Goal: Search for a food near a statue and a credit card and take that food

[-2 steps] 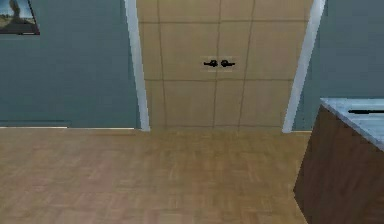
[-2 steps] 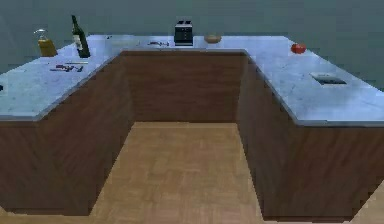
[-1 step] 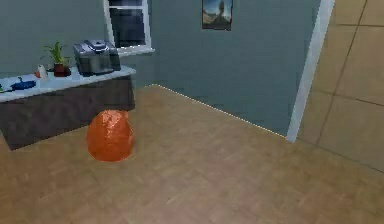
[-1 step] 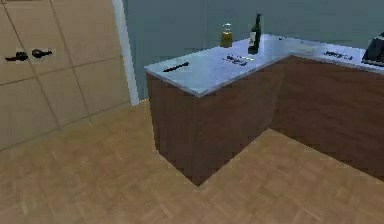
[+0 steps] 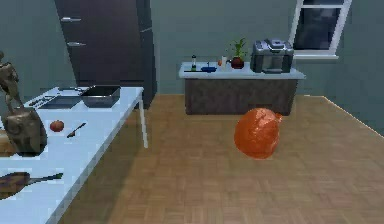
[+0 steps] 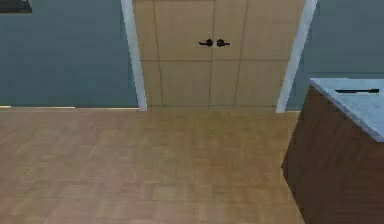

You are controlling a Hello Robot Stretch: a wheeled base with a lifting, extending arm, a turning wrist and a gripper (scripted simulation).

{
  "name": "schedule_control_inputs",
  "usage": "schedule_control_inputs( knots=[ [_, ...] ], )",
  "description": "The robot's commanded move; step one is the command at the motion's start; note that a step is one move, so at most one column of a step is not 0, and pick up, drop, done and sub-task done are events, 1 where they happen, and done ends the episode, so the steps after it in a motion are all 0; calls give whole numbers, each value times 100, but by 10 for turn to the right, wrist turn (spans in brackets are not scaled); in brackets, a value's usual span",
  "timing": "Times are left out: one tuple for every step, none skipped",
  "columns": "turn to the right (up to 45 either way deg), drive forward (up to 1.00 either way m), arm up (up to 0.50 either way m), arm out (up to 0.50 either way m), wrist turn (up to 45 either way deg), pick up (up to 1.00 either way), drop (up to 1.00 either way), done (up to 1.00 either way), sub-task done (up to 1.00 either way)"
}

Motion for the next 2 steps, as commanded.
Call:
schedule_control_inputs(
  knots=[
    [-210, 0, 0, 0, 0, 0, 0, 0, 0],
    [0, 30, 0, 0, 0, 0, 0, 0, 0]
  ],
)
